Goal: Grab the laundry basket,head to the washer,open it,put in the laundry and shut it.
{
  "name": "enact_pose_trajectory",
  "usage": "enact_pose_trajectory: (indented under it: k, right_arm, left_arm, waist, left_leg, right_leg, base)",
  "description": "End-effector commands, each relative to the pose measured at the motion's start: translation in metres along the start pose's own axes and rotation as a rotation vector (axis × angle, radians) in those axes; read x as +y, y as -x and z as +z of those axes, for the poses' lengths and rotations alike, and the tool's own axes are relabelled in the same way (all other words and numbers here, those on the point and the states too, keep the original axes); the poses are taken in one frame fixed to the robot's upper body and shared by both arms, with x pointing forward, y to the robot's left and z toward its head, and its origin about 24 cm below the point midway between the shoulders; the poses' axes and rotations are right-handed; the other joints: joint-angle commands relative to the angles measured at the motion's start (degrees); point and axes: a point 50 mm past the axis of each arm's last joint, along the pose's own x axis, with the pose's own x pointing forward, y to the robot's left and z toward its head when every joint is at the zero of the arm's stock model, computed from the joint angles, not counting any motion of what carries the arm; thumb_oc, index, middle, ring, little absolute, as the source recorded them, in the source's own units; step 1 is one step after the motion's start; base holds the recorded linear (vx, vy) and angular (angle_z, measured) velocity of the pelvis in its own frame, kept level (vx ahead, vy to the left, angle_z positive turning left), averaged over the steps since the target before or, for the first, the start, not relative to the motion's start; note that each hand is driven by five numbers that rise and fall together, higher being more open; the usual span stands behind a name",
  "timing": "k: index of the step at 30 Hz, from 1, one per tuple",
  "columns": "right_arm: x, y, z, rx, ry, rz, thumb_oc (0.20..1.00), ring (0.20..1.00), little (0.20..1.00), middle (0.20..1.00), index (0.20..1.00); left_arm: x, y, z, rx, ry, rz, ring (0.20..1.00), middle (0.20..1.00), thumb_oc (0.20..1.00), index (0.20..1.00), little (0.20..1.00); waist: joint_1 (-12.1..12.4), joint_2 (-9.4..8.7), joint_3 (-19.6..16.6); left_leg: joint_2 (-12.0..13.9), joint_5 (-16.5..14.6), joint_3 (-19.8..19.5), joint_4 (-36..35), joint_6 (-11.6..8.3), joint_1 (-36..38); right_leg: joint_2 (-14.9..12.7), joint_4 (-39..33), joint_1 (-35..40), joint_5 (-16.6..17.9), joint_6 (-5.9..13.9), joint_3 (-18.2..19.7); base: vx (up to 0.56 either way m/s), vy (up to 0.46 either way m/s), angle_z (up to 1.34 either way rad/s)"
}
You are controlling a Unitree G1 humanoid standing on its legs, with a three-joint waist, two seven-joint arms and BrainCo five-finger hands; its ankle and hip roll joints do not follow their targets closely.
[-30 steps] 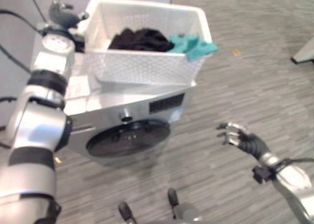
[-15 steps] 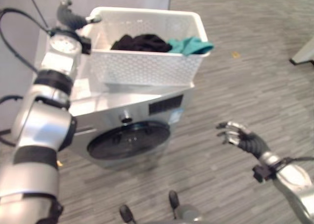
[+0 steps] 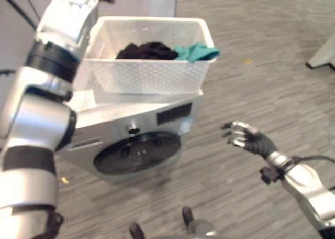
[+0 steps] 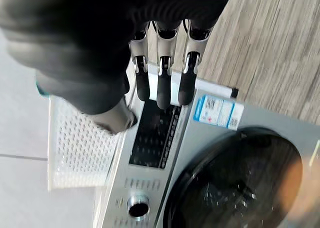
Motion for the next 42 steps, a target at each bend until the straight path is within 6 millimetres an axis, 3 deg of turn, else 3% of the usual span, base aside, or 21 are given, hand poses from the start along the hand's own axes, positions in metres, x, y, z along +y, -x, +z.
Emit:
enact_pose_trajectory:
  k: [1, 2, 3, 5, 9, 13, 17, 22, 25, 28, 31, 42]
  right_arm:
    - [-0.014, 0.003, 0.007, -0.063, 0.028, -0.074, 1.0, 1.0, 1.0, 1.0, 1.0]
    - [-0.014, 0.003, 0.007, -0.062, 0.029, -0.073, 1.0, 1.0, 1.0, 1.0, 1.0]
    - [-0.011, 0.004, -0.001, -0.051, -0.018, -0.099, 1.0, 1.0, 1.0, 1.0, 1.0]
    - [-0.01, 0.006, -0.007, -0.038, -0.044, -0.118, 1.0, 1.0, 1.0, 1.0, 1.0]
    - [-0.008, 0.008, -0.018, -0.033, -0.111, -0.158, 1.0, 1.0, 1.0, 1.0, 1.0]
    - [-0.001, 0.017, -0.031, -0.008, -0.166, -0.192, 1.0, 1.0, 1.0, 1.0, 1.0]
    - [0.007, 0.026, -0.048, 0.033, -0.209, -0.25, 1.0, 1.0, 1.0, 1.0, 1.0]
    - [0.013, 0.037, -0.065, 0.091, -0.24, -0.31, 1.0, 1.0, 1.0, 1.0, 1.0]
    - [0.013, 0.039, -0.07, 0.108, -0.237, -0.341, 1.0, 1.0, 1.0, 1.0, 1.0]
    - [0.008, 0.036, -0.067, 0.094, -0.212, -0.364, 1.0, 1.0, 1.0, 1.0, 1.0]
    - [0.006, 0.032, -0.063, 0.073, -0.195, -0.394, 1.0, 1.0, 1.0, 1.0, 1.0]
    - [-0.011, 0.033, -0.053, 0.071, -0.014, -0.473, 1.0, 1.0, 1.0, 1.0, 1.0]
  left_arm:
    - [-0.008, 0.011, 0.005, -0.091, 0.176, 0.04, 1.0, 1.0, 1.0, 1.0, 1.0]
    - [-0.007, 0.011, 0.004, -0.089, 0.176, 0.041, 1.0, 1.0, 1.0, 1.0, 1.0]
    - [-0.007, 0.047, -0.005, -0.104, 0.195, -0.008, 1.0, 1.0, 1.0, 1.0, 1.0]
    - [-0.005, 0.079, -0.018, -0.068, 0.198, -0.056, 1.0, 1.0, 1.0, 1.0, 1.0]
    - [0.022, 0.154, -0.044, 0.083, 0.129, -0.092, 1.0, 1.0, 1.0, 1.0, 1.0]
    - [0.038, 0.232, -0.074, 0.33, 0.142, -0.02, 1.0, 1.0, 1.0, 1.0, 1.0]
    - [0.037, 0.317, -0.1, 0.645, 0.163, 0.059, 1.0, 1.0, 1.0, 1.0, 1.0]
    - [0.03, 0.385, -0.127, 0.938, 0.177, 0.128, 1.0, 1.0, 1.0, 1.0, 1.0]
    - [0.028, 0.411, -0.138, 1.06, 0.15, 0.127, 1.0, 1.0, 1.0, 1.0, 1.0]
    - [0.023, 0.422, -0.141, 1.107, 0.148, 0.12, 1.0, 1.0, 1.0, 1.0, 1.0]
    - [0.019, 0.421, -0.14, 1.098, 0.188, 0.171, 1.0, 1.0, 1.0, 1.0, 1.0]
    - [0.017, 0.411, -0.138, 1.052, 0.21, 0.204, 1.0, 1.0, 1.0, 1.0, 1.0]
  waist:
    - [3.78, 0.69, -0.68]
    - [3.69, 0.75, -0.76]
    - [5.55, 0.3, -0.5]
    - [6.86, 0.03, -0.58]
    - [9.77, -0.39, -0.42]
    - [11.91, -0.94, 0.34]
    - [13.65, -1.7, 0.87]
    - [15.34, -2.51, 2.07]
    - [15.72, -2.79, 2.94]
    - [15.86, -2.7, 3.42]
    - [15.8, -2.42, 3.81]
    - [15.35, -1.36, 5.38]
  left_leg:
    - [1.54, -8.21, -5.11, 0.97, 0.62, 6.69]
    - [1.54, -8.21, -5.18, 0.97, 0.62, 6.66]
    - [1.4, -8.05, -6.61, 0.97, 0.84, 6.51]
    - [1.4, -7.99, -7.54, 0.97, 1.01, 6.4]
    - [1.27, -7.73, -9.65, 0.97, 1.2, 6.4]
    - [1.56, -7.54, -11.94, 1.24, 1.02, 6.15]
    - [1.61, -6.65, -14.61, 1.48, 0.94, 4.89]
    - [2.16, -5.07, -17.92, 2.25, 0.3, 2.46]
    - [3.07, -4.18, -19.64, 3.29, -0.31, 0.84]
    - [4.02, -3.66, -20.13, 4.0, -0.75, 0.28]
    - [5.8, -2.39, -20.23, 4.13, -1.62, 0.12]
    - [8.26, 0.83, -21.01, 4.08, -3.25, -1.37]
  right_leg:
    - [-2.98, 1.55, -0.59, -0.7, 3.18, -4.58]
    - [-2.99, 1.54, -0.58, -0.72, 3.18, -4.65]
    - [-3.09, 1.77, 0.37, -1.41, 2.77, -5.92]
    - [-3.16, 2.2, 0.86, -1.96, 2.38, -6.89]
    - [-3.13, 2.75, 2.38, -3.07, 1.71, -8.54]
    - [-3.0, 3.44, 3.86, -4.58, 0.65, -10.3]
    - [-2.66, 3.41, 5.17, -5.52, -0.37, -12.45]
    - [-1.64, 3.68, 5.76, -6.9, -1.63, -14.49]
    - [-0.5, 3.2, 6.0, -7.35, -2.36, -14.56]
    - [0.76, 2.22, 6.5, -7.48, -3.03, -14.01]
    - [2.79, 0.89, 7.08, -7.77, -3.81, -13.36]
    - [5.67, -0.06, 7.11, -8.6, -5.24, -13.06]
  base:
    - [-0.05, -0.039, 0.46]
    - [-0.05, -0.035, 0.54]
    - [-0.06, -0.052, 0.51]
    - [-0.08, -0.055, 0.18]
    - [-0.07, -0.029, 0.23]
    - [-0.08, -0.041, 0.34]
    - [-0.09, -0.065, 0.55]
    - [-0.09, -0.09, 0.38]
    - [-0.08, -0.131, 0.35]
    - [-0.07, -0.107, 0.16]
    - [-0.08, -0.156, 0.0]
    - [-0.06, -0.091, -0.02]
